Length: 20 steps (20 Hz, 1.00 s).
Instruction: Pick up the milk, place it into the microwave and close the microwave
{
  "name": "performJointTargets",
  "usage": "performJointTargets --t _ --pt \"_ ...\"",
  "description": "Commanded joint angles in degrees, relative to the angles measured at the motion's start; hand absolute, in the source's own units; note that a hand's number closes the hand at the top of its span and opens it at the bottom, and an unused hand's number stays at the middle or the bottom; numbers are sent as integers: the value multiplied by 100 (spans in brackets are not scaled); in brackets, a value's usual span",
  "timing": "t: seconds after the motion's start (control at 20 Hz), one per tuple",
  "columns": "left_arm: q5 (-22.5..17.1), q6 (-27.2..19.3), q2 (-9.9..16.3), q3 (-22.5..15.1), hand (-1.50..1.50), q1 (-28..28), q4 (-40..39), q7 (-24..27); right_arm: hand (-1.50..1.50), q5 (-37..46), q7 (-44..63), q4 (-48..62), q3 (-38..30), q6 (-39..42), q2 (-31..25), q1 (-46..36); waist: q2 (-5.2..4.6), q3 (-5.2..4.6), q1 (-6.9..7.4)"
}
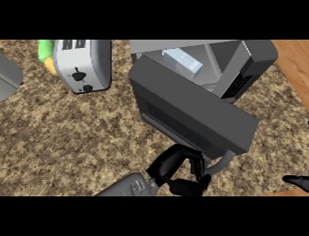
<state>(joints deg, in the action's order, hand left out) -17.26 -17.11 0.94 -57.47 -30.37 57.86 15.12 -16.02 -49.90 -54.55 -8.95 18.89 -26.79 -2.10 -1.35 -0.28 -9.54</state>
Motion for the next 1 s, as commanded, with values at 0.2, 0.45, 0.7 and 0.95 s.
performJointTargets --t 0.2,0.45,0.7,0.95 --pt "-528 -674 -92 110 150 -985 -38 174 -150 -177 130 -412 199 596 -242 -192 -44 -7 -395" --pt "-809 -809 -93 267 150 -1508 -327 216 -150 -250 300 -670 316 640 -342 -370 -136 5 -631" --pt "-1071 -993 -94 356 150 -2014 -516 139 -150 -457 486 -806 282 567 -341 -621 -210 27 -842" --pt "-1332 -1038 -94 539 150 -2496 -793 133 -150 -628 682 -984 369 770 -438 -801 -271 33 -968"
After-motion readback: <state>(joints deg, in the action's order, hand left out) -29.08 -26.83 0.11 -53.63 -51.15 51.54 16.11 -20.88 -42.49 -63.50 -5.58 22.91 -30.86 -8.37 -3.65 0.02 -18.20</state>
